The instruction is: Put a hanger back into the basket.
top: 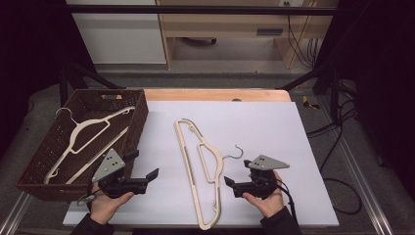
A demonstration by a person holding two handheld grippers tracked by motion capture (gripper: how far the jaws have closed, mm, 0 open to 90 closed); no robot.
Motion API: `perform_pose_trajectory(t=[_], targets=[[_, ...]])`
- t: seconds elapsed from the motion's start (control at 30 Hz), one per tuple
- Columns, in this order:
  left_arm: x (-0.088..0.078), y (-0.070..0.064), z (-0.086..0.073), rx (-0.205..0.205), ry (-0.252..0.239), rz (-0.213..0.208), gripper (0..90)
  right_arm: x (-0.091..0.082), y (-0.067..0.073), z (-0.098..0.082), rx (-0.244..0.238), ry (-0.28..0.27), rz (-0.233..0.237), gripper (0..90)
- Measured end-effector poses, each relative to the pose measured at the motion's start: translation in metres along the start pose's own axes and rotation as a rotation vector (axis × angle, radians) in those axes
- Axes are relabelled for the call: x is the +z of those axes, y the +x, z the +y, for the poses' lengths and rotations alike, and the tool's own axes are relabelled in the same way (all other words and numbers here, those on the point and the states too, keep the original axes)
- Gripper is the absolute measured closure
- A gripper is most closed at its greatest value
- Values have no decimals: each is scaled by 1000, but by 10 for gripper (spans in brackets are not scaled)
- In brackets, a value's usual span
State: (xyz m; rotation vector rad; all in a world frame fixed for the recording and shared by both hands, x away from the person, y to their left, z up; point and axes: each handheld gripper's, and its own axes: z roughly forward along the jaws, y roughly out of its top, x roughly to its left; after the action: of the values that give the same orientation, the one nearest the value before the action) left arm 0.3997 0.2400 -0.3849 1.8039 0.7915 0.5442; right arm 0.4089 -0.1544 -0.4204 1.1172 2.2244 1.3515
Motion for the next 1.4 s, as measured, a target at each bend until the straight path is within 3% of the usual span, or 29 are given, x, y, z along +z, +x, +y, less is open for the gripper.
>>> perform_pose_trajectory(t=[0.03, 0.07, 0.1, 0.13, 0.27, 0.37, 0.5, 0.6, 0.67, 0.77, 0.83, 1.07, 1.17, 1.3, 1.4], targets=[[0, 0, 0, 0, 0, 0, 92, 0, 0, 0, 0, 0, 0, 113], [1, 0, -1, -5, 1, -4, 92, 8, 5, -3, -15, 43, 28, 148], [1, 1, -1, -6, 6, -8, 92, 8, 5, -3, -15, 43, 28, 148], [1, 2, -2, -9, 5, -5, 89, 18, 11, -8, -30, 78, 53, 182], [4, 5, -5, -16, 15, -5, 89, 35, 21, -17, -39, 167, 70, 215], [4, 4, -6, -13, 18, -7, 90, 46, 26, -23, -47, 208, 47, 258], [3, 5, -6, -16, 16, -5, 92, 54, 28, -28, -54, 240, 53, 346], [2, 5, -5, -17, 13, -5, 93, 61, 31, -32, -74, 294, 36, 462], [2, 4, -5, -14, 9, -7, 94, 61, 31, -32, -83, 301, 29, 508], [2, 3, -5, -12, 12, -6, 95, 60, 31, -32, -34, 305, 19, 538], [2, 4, -5, -11, 16, -7, 95, 60, 30, -32, -47, 303, 9, 600], [2, 4, -5, -13, 14, -6, 97, 55, 18, -30, 40, 312, 68, 676], [2, 4, -6, -12, 16, -4, 97, 54, 15, -30, 81, 314, 67, 686], [2, 3, -5, -9, 17, -7, 97, 52, 11, -30, 102, 316, 51, 701], [2, 3, -6, -8, 19, -8, 98, 50, 6, -30, 107, 333, 1, 714]])
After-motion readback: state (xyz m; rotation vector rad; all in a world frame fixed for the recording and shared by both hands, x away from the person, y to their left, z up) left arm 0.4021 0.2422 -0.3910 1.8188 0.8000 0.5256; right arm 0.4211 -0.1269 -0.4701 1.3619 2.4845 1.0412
